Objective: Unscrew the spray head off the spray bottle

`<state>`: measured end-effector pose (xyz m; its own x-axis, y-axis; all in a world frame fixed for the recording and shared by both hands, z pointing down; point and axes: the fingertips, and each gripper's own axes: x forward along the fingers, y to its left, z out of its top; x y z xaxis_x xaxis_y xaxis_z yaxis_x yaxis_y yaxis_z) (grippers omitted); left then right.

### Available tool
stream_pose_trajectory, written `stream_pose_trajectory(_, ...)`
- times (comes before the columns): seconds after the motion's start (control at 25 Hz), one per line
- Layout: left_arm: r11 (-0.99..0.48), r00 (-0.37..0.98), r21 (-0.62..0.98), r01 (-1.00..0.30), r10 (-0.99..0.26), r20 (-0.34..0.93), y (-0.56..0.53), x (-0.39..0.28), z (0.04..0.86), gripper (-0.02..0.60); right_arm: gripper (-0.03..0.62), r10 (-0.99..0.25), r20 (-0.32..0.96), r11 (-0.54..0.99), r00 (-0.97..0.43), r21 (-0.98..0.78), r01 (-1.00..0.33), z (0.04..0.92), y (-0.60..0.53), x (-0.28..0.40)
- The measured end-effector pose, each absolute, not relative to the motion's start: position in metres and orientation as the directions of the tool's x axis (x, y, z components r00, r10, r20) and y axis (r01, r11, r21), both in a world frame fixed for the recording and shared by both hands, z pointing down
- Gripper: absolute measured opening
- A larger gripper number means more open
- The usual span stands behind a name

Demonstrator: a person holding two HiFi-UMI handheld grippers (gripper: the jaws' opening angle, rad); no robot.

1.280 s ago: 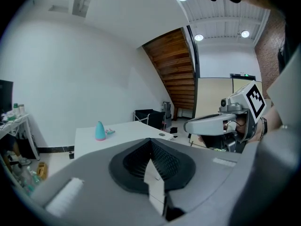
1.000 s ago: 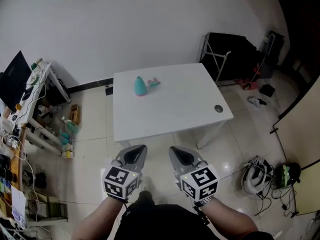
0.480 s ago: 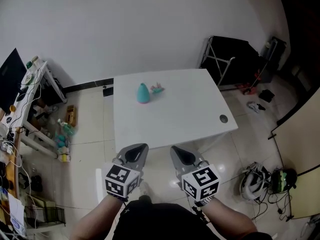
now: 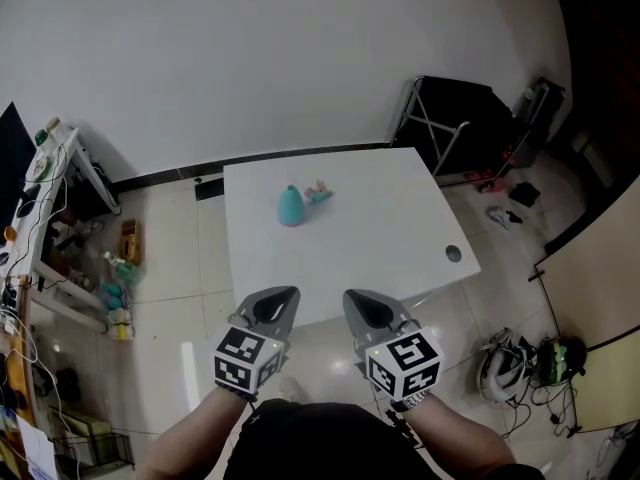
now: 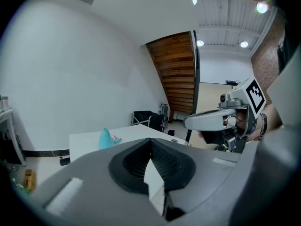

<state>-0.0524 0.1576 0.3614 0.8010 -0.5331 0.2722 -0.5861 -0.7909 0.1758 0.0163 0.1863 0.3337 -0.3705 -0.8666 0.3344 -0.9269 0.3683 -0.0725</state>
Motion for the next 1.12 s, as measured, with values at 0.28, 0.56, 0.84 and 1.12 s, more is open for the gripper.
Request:
stream_pose_trajectory(0.28, -0.803, 0.813, 0.182, -0.567, -0.510, 0.281, 0.124, -0.063, 0.364, 0.012, -0.008, -0.876, 0.342, 0.344, -0.339, -0.050, -0.938, 0.328, 0.149, 0.008)
stream_pose_trajectory(0.56, -0.802, 0.808, 0.177, -0.571, -0.512, 0.291, 0.101, -0.067, 0.370, 0.012, -0.008, -0.883, 0.336, 0.334, -0.329, -0.045, -0.942, 0.325, 0.121, 0.010)
stream_pose_trajectory(0.84, -0.786, 0.785, 0.157, -0.598, -0.535, 0.313, 0.075, -0.067, 0.382, 0.012, -0.008, -0.870, 0.346, 0.356, -0.353, -0.057, -0.933, 0.335, 0.095, 0.014)
stream_pose_trajectory(1.12, -0.757, 0.751, 0.149, -0.637, -0.564, 0.345, 0.049, -0.055, 0.397, 0.014, -0.008, -0.849, 0.352, 0.397, -0.395, -0.069, -0.915, 0.345, 0.060, 0.030)
